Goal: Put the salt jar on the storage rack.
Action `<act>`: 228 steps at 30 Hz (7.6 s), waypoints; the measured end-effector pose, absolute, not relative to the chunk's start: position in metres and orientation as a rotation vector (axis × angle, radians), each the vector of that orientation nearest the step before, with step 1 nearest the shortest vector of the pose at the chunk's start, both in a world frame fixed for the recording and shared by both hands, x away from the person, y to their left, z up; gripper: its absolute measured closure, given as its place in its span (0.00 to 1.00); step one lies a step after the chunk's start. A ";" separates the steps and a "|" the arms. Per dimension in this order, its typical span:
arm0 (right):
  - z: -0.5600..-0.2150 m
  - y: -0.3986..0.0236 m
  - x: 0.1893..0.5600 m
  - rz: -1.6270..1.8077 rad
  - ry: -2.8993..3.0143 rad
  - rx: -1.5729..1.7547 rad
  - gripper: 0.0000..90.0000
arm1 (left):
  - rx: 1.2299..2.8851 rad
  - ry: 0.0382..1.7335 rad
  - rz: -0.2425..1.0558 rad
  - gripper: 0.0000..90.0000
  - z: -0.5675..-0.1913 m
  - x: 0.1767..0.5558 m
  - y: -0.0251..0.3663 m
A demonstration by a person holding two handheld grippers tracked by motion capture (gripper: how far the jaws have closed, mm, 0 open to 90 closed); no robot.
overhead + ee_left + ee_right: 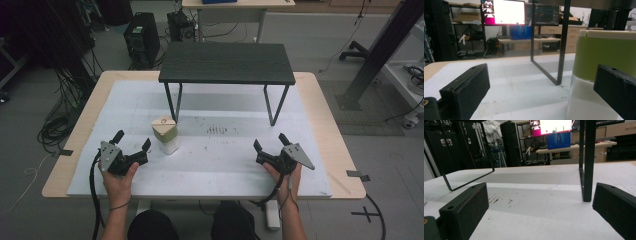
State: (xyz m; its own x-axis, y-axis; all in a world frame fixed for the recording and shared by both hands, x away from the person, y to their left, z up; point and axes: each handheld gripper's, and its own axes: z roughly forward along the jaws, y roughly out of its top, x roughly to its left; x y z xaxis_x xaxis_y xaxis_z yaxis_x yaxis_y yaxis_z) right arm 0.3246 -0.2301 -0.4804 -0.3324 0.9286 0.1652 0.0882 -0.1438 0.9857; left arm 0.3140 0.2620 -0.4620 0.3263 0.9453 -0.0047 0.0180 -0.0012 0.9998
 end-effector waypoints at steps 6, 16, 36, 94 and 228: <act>-0.480 -0.230 0.325 1.553 1.436 1.188 0.00 | 1.363 0.970 0.945 0.01 -0.462 0.314 0.262; -0.480 -0.230 0.325 1.556 1.437 1.191 0.00 | 1.416 0.856 0.824 0.03 -0.462 0.314 0.267; -0.480 -0.230 0.326 1.550 1.446 1.198 0.00 | 1.483 0.712 0.670 0.01 -0.461 0.317 0.272; -0.480 -0.232 0.327 1.568 1.444 1.217 0.01 | 1.571 0.662 0.719 0.31 -0.443 0.359 0.211; -0.480 -0.235 0.327 1.596 1.409 1.259 0.02 | 1.451 0.764 0.673 0.34 -0.219 0.501 0.053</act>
